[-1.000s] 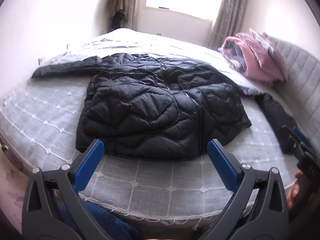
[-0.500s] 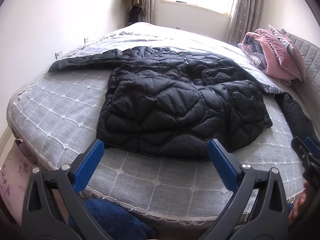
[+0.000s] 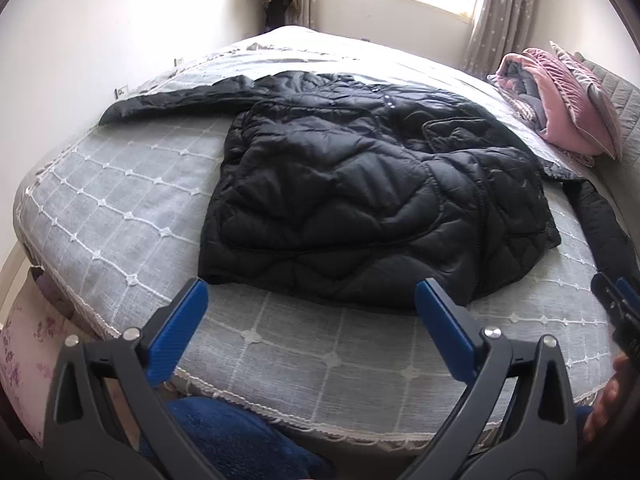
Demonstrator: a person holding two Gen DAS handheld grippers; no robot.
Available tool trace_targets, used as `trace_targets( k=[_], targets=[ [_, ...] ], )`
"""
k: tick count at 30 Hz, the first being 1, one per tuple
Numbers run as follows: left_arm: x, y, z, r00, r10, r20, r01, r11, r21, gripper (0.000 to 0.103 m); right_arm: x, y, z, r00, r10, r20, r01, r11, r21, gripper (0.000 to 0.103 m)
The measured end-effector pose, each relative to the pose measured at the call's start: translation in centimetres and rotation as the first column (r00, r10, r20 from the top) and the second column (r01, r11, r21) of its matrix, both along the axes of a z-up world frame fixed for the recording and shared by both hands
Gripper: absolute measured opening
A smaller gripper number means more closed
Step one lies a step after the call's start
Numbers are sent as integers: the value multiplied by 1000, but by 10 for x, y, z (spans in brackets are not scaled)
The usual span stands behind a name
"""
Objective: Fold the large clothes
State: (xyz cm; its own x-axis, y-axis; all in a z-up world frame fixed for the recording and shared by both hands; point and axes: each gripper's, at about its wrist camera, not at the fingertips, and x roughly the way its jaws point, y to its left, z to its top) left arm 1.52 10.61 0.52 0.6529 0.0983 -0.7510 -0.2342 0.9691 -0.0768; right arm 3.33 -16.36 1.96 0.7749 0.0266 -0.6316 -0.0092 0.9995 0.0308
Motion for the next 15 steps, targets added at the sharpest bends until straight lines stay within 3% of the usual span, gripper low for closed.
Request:
trace_targets(
  k=[7,15],
  targets=[
    [3,13,-2,1000,25,2,-25,1000,-16,103,12,-3,1,1000,-3,2,3,1000,-2,103],
    [9,37,-11,999,46,-19,-46,999,-16,103,46,-25,-17,997,-13,-70,15,1000,24,103]
  ],
)
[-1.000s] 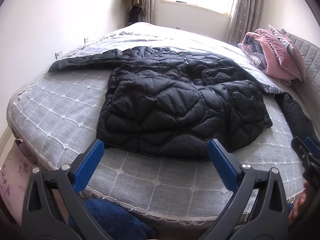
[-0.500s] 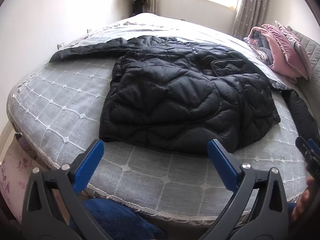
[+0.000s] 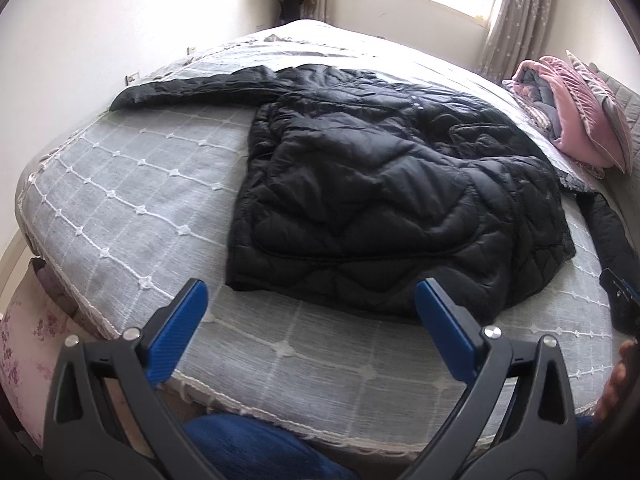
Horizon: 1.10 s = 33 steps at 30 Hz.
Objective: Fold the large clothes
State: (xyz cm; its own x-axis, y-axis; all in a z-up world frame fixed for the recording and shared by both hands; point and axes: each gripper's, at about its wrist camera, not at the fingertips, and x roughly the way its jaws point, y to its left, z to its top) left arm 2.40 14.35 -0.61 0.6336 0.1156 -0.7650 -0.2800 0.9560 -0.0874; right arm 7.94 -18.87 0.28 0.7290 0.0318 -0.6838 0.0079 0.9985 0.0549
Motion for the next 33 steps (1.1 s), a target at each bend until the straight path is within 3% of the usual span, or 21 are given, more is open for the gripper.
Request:
trace_targets(
  k=[8,11,16,21,23,24,26,29,33],
  targets=[
    [6,50,-16,994,102,-38,-104,993,-51,103,63,-71,-26,985,-161,-69,164,986,42,103],
    [10,66,-24,991,114,-70,-121,987,-108,103,80,-95,-38,977,-187,-106,199,973,119,101],
    [22,79,-37,991,106,-84,-123,964,-234,103,103,-118,-62,968,-165,-189,207,952,226,85],
    [52,75,-55,988,53,-142,-91,956,-279,93,126,-123,-82,960,-147,-239,208,945,253,58],
    [65,72,-65,985,11,-172,-67,944,-324,72,130,-120,-85,964,-124,-237,187,945,268,46],
    [70,70,-70,982,0,-189,-67,936,-344,65,131,-116,-86,970,-97,-223,160,945,286,29],
    [77,69,-77,978,-16,-210,-65,925,-375,27,131,-113,-85,976,-48,-210,116,939,324,8],
    [72,67,-65,986,-26,-167,-39,926,-376,14,119,-107,-63,990,-31,-139,74,947,313,4],
    [52,82,-19,997,-17,-80,-15,923,-385,11,76,-107,-6,1000,6,7,-8,912,410,3]
  ],
)
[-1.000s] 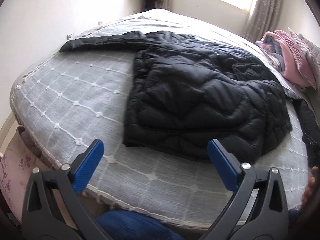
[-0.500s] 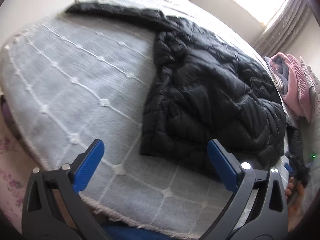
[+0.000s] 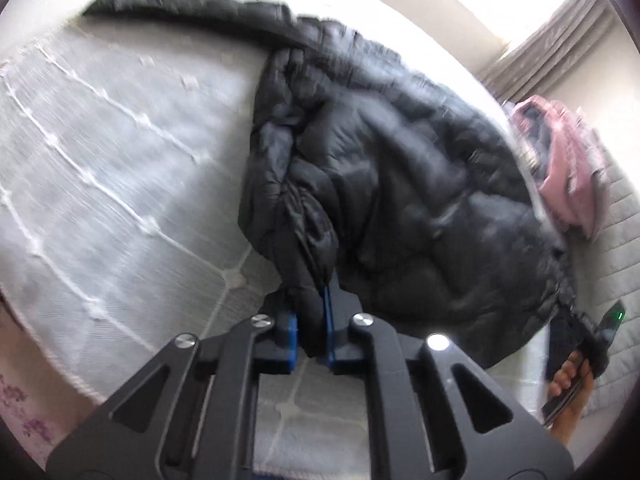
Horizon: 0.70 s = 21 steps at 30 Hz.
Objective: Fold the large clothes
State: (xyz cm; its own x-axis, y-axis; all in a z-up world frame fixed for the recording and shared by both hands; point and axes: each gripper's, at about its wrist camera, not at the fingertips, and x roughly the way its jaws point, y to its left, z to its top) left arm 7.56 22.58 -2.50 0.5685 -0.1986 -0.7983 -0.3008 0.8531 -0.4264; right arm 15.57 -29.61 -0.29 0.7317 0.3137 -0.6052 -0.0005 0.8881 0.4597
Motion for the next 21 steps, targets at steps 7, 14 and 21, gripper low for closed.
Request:
trace_targets(
  k=[7,14,21],
  targets=[
    [-39,14,87,991,-33,129,23,997,72,10,-66,21,82,987,77,142,-82,996,27,2],
    [-36,21,27,999,-17,-40,21,994,108,13,-74,29,24,993,54,-101,-61,995,-76,6],
    [-51,34,8,997,26,-76,-20,997,78,25,-81,18,8,989,31,-146,-46,993,-106,13]
  ],
)
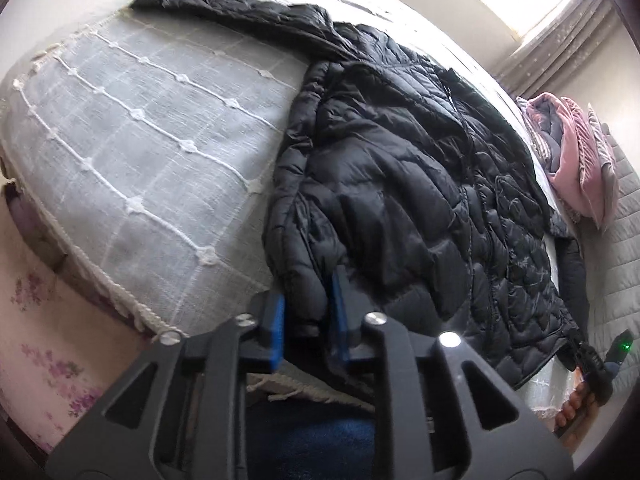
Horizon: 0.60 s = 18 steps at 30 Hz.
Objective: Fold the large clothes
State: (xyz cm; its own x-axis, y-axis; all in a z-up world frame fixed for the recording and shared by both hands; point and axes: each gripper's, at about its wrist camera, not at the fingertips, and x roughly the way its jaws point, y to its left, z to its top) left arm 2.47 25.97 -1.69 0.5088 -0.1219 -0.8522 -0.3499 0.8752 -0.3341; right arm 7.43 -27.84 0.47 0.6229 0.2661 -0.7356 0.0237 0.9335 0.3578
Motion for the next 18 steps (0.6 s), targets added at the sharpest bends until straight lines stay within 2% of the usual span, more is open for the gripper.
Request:
trace_targets(
  k=[4,7,11,14,16,18],
  targets=[
    [-7,-3,17,999,23,47,-29,993,112,31,1,0,13,1000,-14,23,15,999,-29,16],
    [-4,-7,25,998,24,63,-35,983,179,42,4,10,16,1000,-12,28,13,999,-38,20],
    [0,-16,30,997,0,80,-16,978,206,45,2,14,25,996,-48,71,53,996,-74,24],
    [9,-27,38,994,-27,107,4,977,215,57,5,17,30,997,-42,72,46,997,-65,31],
    [17,-38,43,991,-50,121,23,976,217,57,4,22,37,995,-34,96,42,996,-85,33],
    [24,-49,49,987,-82,135,52,977,208,57,-1,21,49,988,-45,145,59,994,-97,41]
  ],
)
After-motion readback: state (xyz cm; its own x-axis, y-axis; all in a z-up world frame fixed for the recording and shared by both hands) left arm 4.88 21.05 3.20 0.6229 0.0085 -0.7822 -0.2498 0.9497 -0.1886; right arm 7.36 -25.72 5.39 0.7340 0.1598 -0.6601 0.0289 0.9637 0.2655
